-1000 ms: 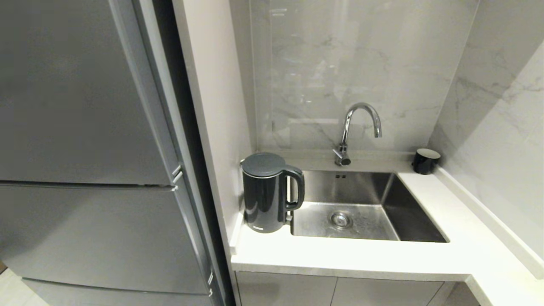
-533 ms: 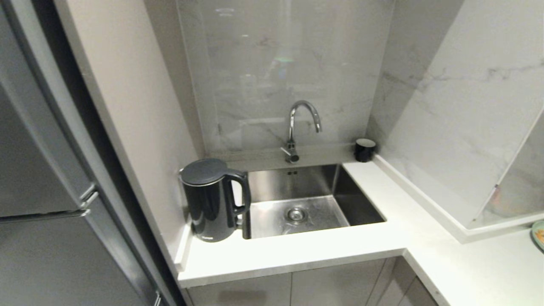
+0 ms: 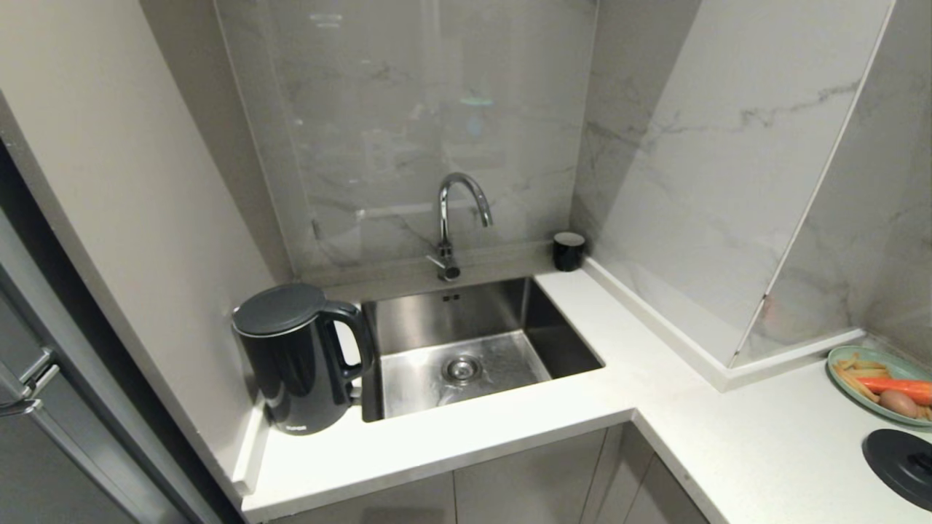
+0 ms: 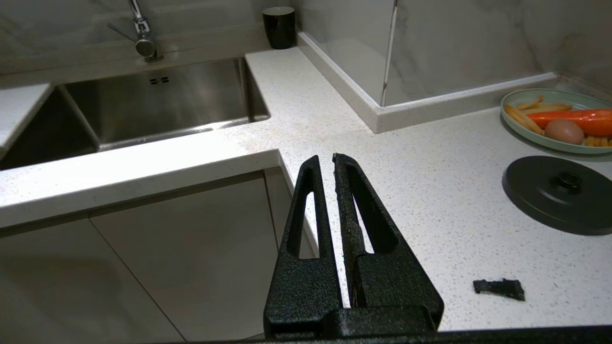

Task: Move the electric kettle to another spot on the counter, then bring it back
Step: Grab the kettle

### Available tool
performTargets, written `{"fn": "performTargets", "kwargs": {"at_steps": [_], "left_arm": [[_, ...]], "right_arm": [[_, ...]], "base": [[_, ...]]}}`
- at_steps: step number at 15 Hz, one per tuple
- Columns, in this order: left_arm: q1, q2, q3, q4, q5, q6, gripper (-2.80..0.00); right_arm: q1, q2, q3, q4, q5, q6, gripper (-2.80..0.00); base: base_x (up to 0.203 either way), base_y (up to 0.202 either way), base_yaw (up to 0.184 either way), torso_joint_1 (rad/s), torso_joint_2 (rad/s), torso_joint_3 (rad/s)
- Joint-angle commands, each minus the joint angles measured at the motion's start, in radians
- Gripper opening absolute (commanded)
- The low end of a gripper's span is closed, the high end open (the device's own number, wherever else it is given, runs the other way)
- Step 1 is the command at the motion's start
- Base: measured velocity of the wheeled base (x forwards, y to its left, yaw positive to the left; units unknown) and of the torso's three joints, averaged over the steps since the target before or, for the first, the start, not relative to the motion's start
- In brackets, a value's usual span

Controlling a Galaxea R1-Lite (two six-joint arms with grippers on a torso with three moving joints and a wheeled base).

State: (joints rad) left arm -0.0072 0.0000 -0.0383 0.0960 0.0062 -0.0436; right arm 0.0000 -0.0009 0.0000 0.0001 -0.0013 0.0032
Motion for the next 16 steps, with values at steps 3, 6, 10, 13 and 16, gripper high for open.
{"fn": "performTargets", "kwargs": {"at_steps": [3,6,10,13,16], "left_arm": [[0.003,0.002,0.000,0.001,0.001,0.001,-2.80],[0.004,0.029,-0.112,0.003,-0.019,-0.032,-2.80],[0.014,0.319,-0.318,-0.047,-0.256,-0.105,-2.80],[0.014,0.533,-0.359,-0.124,-0.427,-0.129,-2.80],[-0.025,0.735,-0.368,-0.218,-0.467,-0.151,-2.80]], "right_arm": [[0.000,0.001,0.000,0.000,0.000,0.000,-2.80],[0.000,0.001,0.000,0.000,0.000,0.000,-2.80],[0.000,0.001,0.000,0.000,0.000,0.000,-2.80],[0.000,0.001,0.000,0.000,0.000,0.000,-2.80],[0.000,0.001,0.000,0.000,0.000,0.000,-2.80]], "base": [[0.000,0.000,0.000,0.000,0.00,0.000],[0.000,0.000,0.000,0.000,0.00,0.000],[0.000,0.000,0.000,0.000,0.00,0.000],[0.000,0.000,0.000,0.000,0.00,0.000],[0.000,0.000,0.000,0.000,0.00,0.000]]}}
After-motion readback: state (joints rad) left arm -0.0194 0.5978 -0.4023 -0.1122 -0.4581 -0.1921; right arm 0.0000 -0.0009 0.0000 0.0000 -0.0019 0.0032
